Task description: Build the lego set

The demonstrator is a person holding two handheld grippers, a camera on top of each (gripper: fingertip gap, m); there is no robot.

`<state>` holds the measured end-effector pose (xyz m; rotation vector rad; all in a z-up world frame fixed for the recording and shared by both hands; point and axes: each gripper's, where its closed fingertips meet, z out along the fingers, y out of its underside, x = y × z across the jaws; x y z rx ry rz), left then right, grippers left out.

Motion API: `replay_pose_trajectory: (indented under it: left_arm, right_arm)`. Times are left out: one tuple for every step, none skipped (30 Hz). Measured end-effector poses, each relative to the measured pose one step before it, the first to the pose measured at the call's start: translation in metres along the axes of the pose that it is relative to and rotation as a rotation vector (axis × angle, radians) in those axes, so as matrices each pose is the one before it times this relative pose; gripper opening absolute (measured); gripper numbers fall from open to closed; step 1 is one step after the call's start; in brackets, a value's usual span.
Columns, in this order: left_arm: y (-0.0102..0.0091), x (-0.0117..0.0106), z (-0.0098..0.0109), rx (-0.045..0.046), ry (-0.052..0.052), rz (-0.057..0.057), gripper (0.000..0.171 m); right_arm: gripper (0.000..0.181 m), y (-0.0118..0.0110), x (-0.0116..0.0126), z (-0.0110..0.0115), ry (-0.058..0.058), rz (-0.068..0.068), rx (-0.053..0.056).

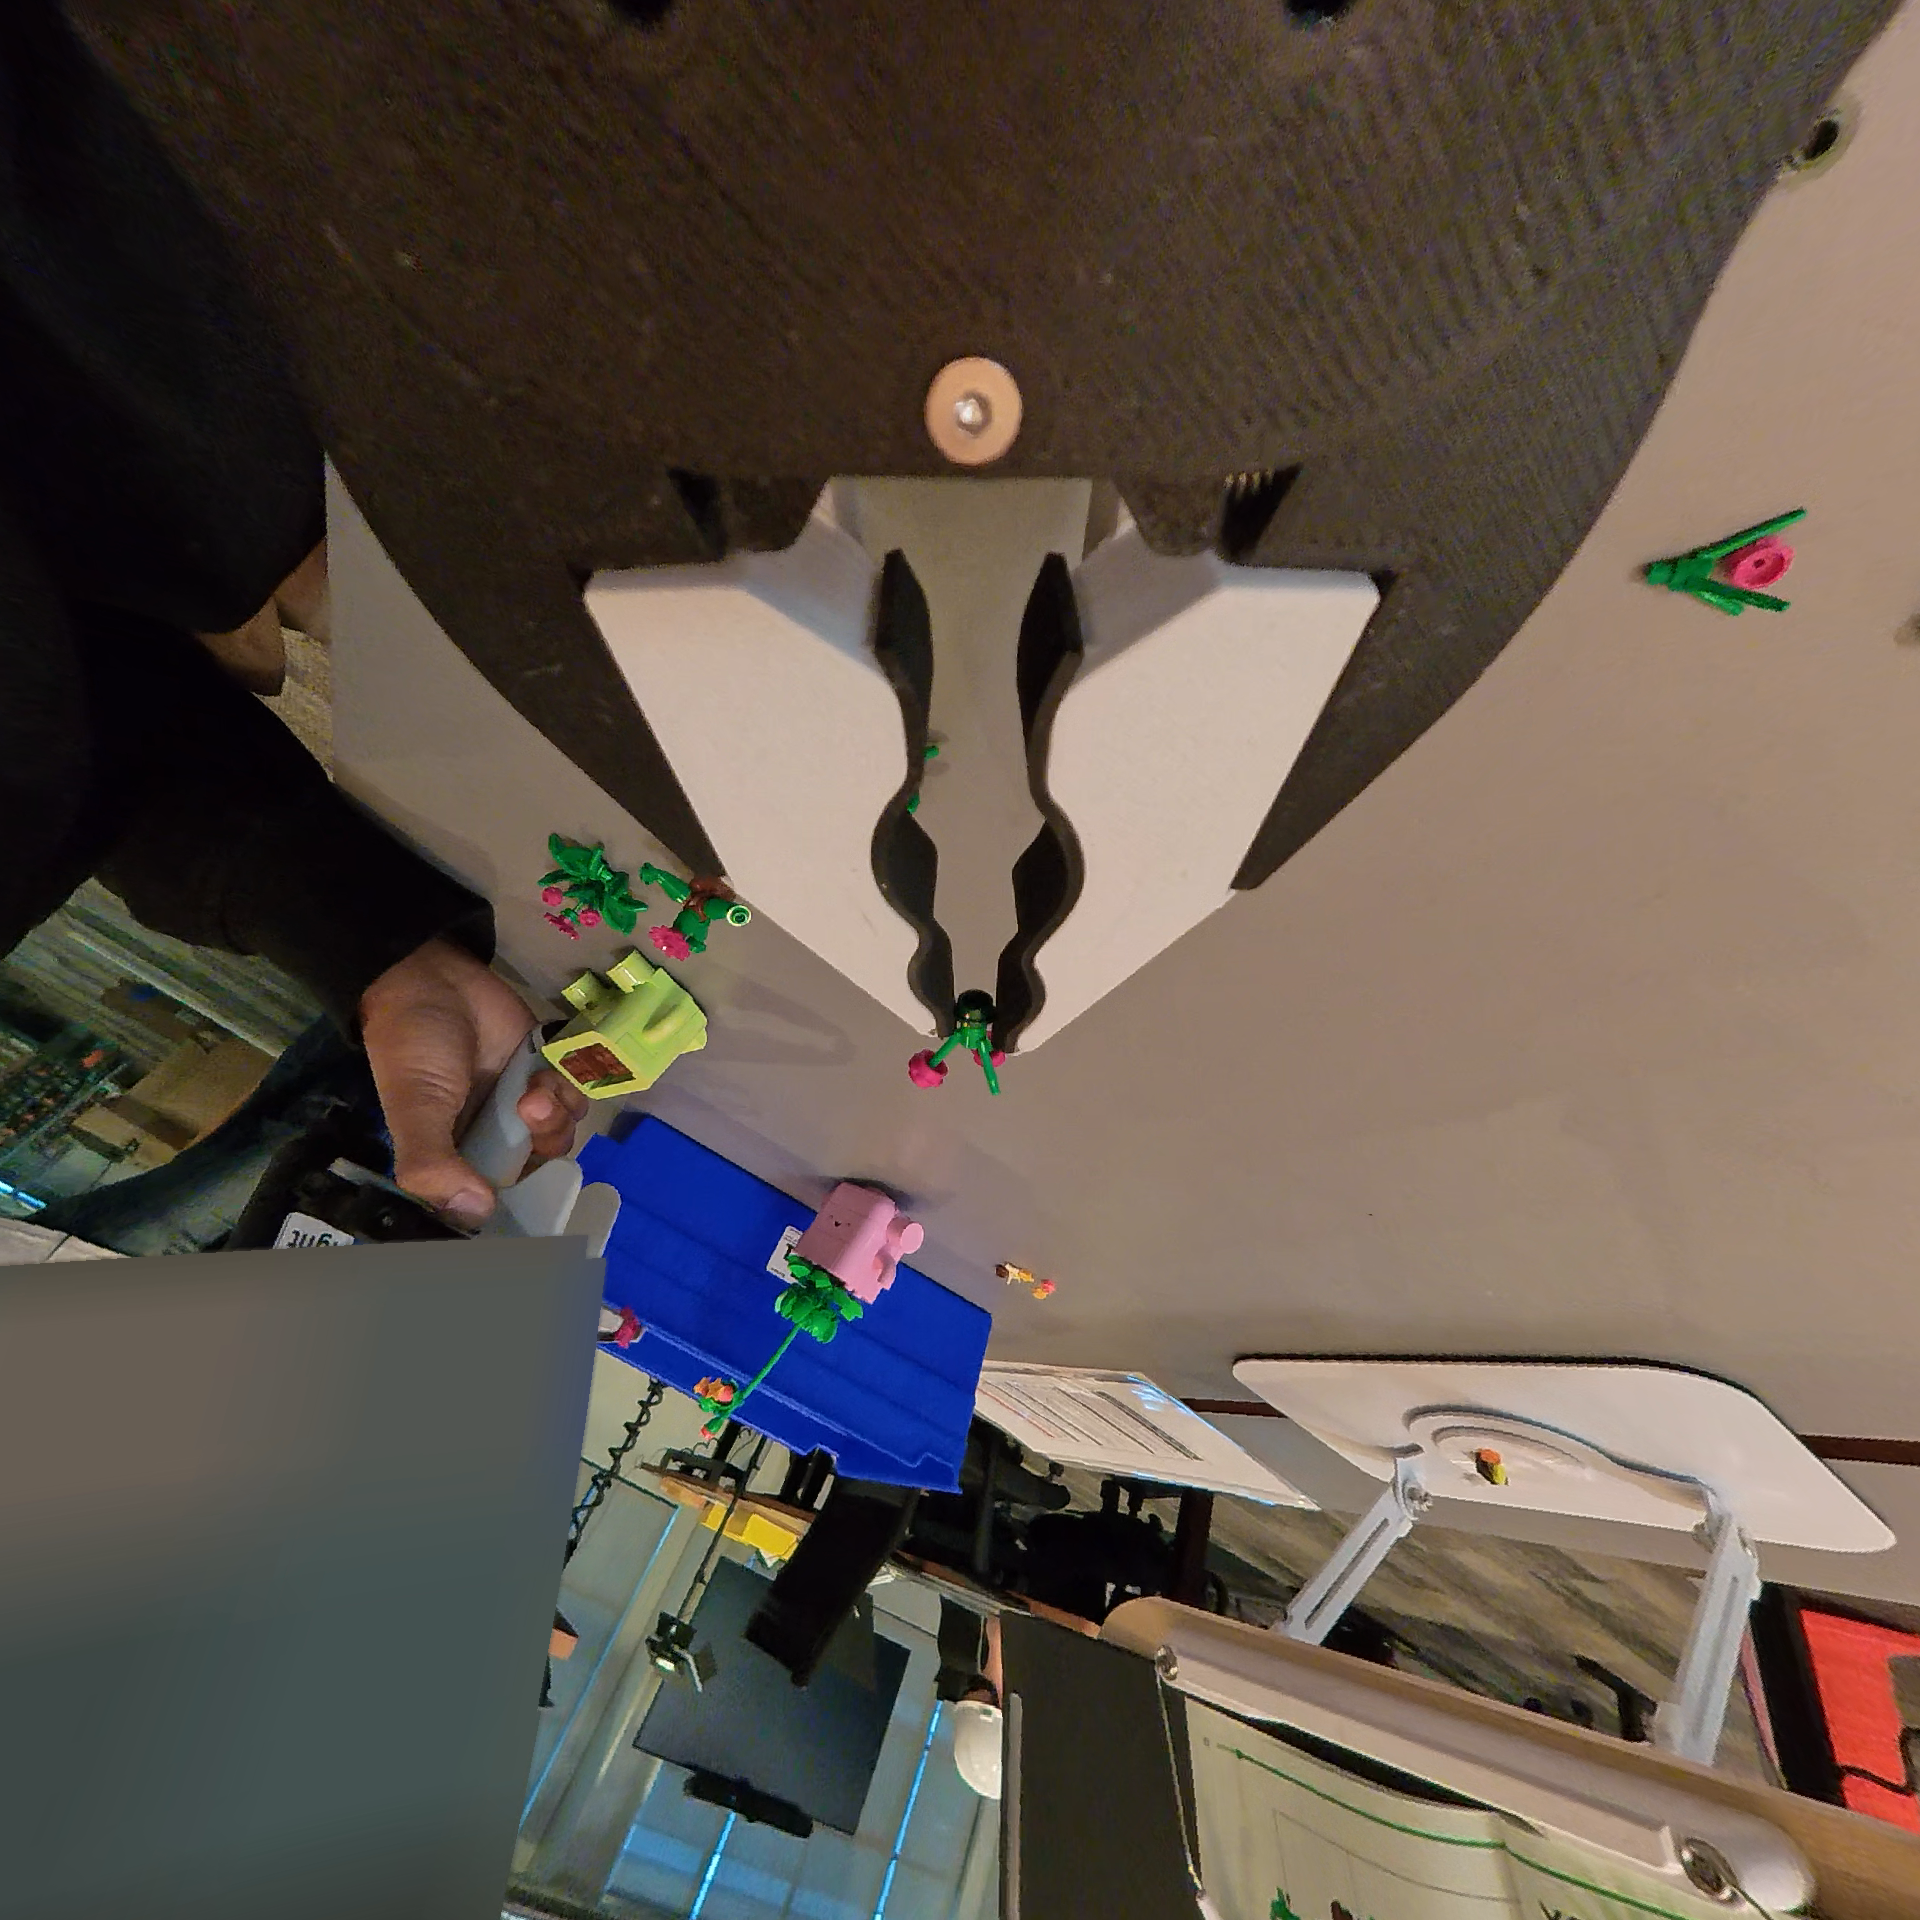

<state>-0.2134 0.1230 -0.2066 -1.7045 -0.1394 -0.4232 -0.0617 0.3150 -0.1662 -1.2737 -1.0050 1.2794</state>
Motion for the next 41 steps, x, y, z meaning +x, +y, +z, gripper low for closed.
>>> replay_pose_trajectory:
  left_arm:
    - [0.00065, -0.00009, 0.00046, -0.00234, 0.0011, -0.0017, 0.005]
    - [0.00062, -0.00005, 0.00042, -0.00279, 0.0011, -0.0018, 0.005]
    - [0.00031, -0.00005, 0.00019, -0.00152, 0.0006, -0.0011, 0.005]
    - [-0.00004, 0.0, -0.00007, 0.00039, -0.0001, -0.0001, 0.005]
    - [-0.00018, -0.00011, -0.00009, 0.00155, -0.0009, 0.0002, 0.005]
    - [-0.00011, -0.00006, -0.00016, 0.00082, -0.0002, -0.0005, 0.005]
    - [0.00017, -0.00015, 0.00014, -0.00062, 0.0003, -0.0013, 0.005]
    - [0.00022, -0.00015, 0.0002, -0.00112, 0.0003, -0.0016, 0.005]
    - [0.00016, -0.00006, 0.00017, -0.00137, 0.0007, -0.0016, 0.005]
    - [0.00013, -0.00012, 0.0001, -0.00099, 0.0004, -0.0012, 0.005]
    - [0.00004, -0.00007, 0.00009, -0.00003, 0.0002, -0.0006, 0.005]
    - [-0.00003, -0.00001, -0.00003, 0.00061, -0.0008, 0.0001, 0.005]
    - [-0.0001, -0.00014, -0.00008, 0.00059, -0.0005, 0.0, 0.005]
    - [-0.00001, 0.00001, -0.00003, -0.00015, 0.0003, -0.0008, 0.005]
    - [0.00017, -0.00011, 0.00013, -0.00063, 0.0005, -0.0015, 0.005]
    - [0.00008, -0.00008, 0.00012, -0.00065, 0.0006, -0.0014, 0.005]
    - [0.00005, -0.00011, -0.00004, -0.00021, 0.0, -0.0015, 0.005]
    - [-0.00008, -0.0002, 0.00003, 0.00008, 0.0006, -0.0019, 0.005]
    - [0.00004, -0.0001, -0.00002, 0.00026, 0.0008, -0.002, 0.005]
    - [-0.00009, -0.00011, -0.0001, 0.00073, 0.0004, -0.0018, 0.005]
    - [-0.00011, -0.00013, 0.0, 0.00073, 0.0005, -0.0017, 0.005]
    - [0.00004, -0.0002, -0.00002, 0.00027, 0.0002, -0.0016, 0.005]
    - [-0.00001, -0.00007, -0.00001, 0.00022, 0.0003, -0.0016, 0.005]
    - [-0.00009, -0.00018, -0.00014, 0.0004, 0.0006, -0.0018, 0.005]
    - [0.00003, -0.00013, 0.00007, 0.00019, 0.0005, -0.0024, 0.005]
    - [0.00003, -0.00025, 0.0, -0.0003, 0.0007, -0.0027, 0.005]
    - [0.00015, -0.00028, 0.00008, -0.00069, 0.0008, -0.0029, 0.005]
    - [0.00009, -0.0001, 0.00009, -0.00066, 0.0011, -0.003, 0.005]
    - [0.00005, -0.00021, -0.00002, -0.00048, 0.0009, -0.003, 0.005]
    - [0.00006, -0.00034, 0.00008, -0.00034, 0.0007, -0.0036, 0.005]
    - [0.00009, -0.00044, 0.00013, -0.00058, 0.001, -0.0051, 0.005]
    - [0.00015, -0.00043, 0.00007, -0.00094, 0.0019, -0.0063, 0.005]
    - [0.00003, -0.00041, -0.00009, -0.0001, 0.0024, -0.0065, 0.005]
    - [-0.00021, -0.00032, -0.00016, 0.00147, 0.0021, -0.0061, 0.005]
    - [-0.00031, -0.00047, -0.00021, 0.00227, 0.0013, -0.0054, 0.005]
    - [-0.00032, -0.00035, -0.00026, 0.00241, 0.0009, -0.0047, 0.005]
    - [-0.00018, -0.00043, -0.0002, 0.00182, 0.0008, -0.0044, 0.005]
    - [-0.00023, -0.00045, -0.00014, 0.0014, 0.0005, -0.0043, 0.005]
    - [-0.00013, -0.0006, -0.00006, 0.00081, -0.0011, -0.0043, 0.005]
    - [-0.00003, -0.00056, 0.00002, 0.00023, -0.0014, -0.0044, 0.005]
    - [0.00007, -0.00044, 0.00005, -0.00068, -0.0002, -0.004, 0.005]
  right_arm:
    - [0.013, -0.00046, 0.0001, -0.00017, -0.0011, 0.0027, 0.0026]
    - [0.013, -0.00033, 0.0001, -0.0002, -0.0009, 0.0031, 0.0024]
    - [0.013, -0.00023, 0.00029, -0.00014, -0.0006, 0.0038, 0.0016]
    - [0.013, 0.00001, 0.00044, 0.00003, -0.0005, 0.0048, 0.0012]
    - [0.013, -0.00011, 0.00046, -0.00005, -0.0012, 0.0057, 0.001]
    - [0.013, -0.00022, 0.00027, -0.00011, -0.0014, 0.0055, 0.0019]
    - [0.013, -0.00046, 0.00029, -0.00031, -0.0009, 0.005, 0.0034]
    - [0.013, -0.00071, 0.00015, -0.00044, -0.0007, 0.0044, 0.0045]
    - [0.013, -0.00071, 0.00026, -0.00034, -0.0008, 0.0042, 0.0045]
    - [0.013, -0.00043, 0.00032, -0.00033, -0.0005, 0.0041, 0.0032]
    - [0.013, -0.00013, 0.00028, -0.00007, -0.0004, 0.0043, 0.0014]
    - [0.013, -0.00004, 0.0003, -0.00011, -0.0011, 0.004, 0.0006]
    - [0.013, -0.00005, 0.0003, 0.0001, -0.0002, 0.0029, 0.0011]
    - [0.013, -0.00012, 0.0003, 0.00024, -0.0003, 0.0025, 0.0017]
    - [0.013, 0.00005, -0.0001, 0.00044, -0.0023, 0.0023, 0.0002]
    - [0.013, 0.00038, -0.00015, 0.00058, -0.0021, 0.0017, -0.0018]
    - [0.013, 0.00041, -0.00008, 0.00057, -0.0014, 0.0008, -0.0018]
    - [0.013, 0.00027, -0.00013, 0.00061, -0.0011, 0.0004, -0.0014]
    - [0.013, 0.0003, 0.0001, 0.00052, -0.0005, 0.0002, -0.0012]
    - [0.013, 0.00027, 0.00034, 0.00046, 0.0004, -0.0021, -0.0023]
    - [0.013, 0.00081, 0.00121, 0.00009, 0.0046, -0.0103, -0.0094]
    - [0.013, 0.00044, 0.00226, -0.0006, 0.0124, -0.0181, -0.0089]
    - [0.013, -0.00029, 0.00268, -0.00078, 0.0163, -0.0175, -0.002]
    - [0.013, -0.00011, 0.00198, -0.00045, 0.0094, -0.008, -0.0011]
    - [0.013, 0.00015, 0.00111, 0.00013, 0.0007, 0.001, -0.0013]
    - [0.013, 0.00031, 0.0009, 0.00046, -0.0011, 0.0047, -0.0011]
    - [0.013, 0.00054, 0.00086, 0.00058, -0.0007, 0.0044, -0.0019]
    - [0.013, 0.00054, 0.00066, 0.00073, -0.0006, 0.0028, -0.0022]
    - [0.013, 0.00067, 0.00049, 0.00075, 0.0001, 0.0009, -0.0026]
    - [0.013, 0.00066, 0.00065, 0.00071, 0.0006, -0.0006, -0.0034]
    - [0.013, 0.00078, 0.00049, 0.00085, 0.0006, -0.0015, -0.0038]
    - [0.013, 0.00086, 0.00053, 0.00091, 0.0004, -0.0012, -0.0045]
    - [0.013, 0.00096, 0.00048, 0.00112, -0.0002, -0.0004, -0.0045]
    - [0.013, 0.00095, 0.00041, 0.00113, -0.0011, 0.0002, -0.0046]
    - [0.013, 0.0011, 0.00039, 0.00119, -0.0013, 0.0002, -0.005]
    - [0.013, 0.00105, 0.00041, 0.00128, -0.001, 0.0002, -0.0053]
    - [0.013, 0.00107, 0.00042, 0.00141, -0.0015, 0.0007, -0.0049]
    - [0.013, 0.00097, 0.00038, 0.00125, -0.0017, 0.001, -0.0043]
    - [0.013, 0.00093, 0.00059, 0.00138, -0.0017, 0.0022, -0.0044]
    - [0.013, 0.00079, 0.00033, 0.00119, -0.0031, 0.0051, -0.003]
    - [0.013, 0.00056, 0.00022, 0.00104, -0.0049, 0.008, -0.0012]
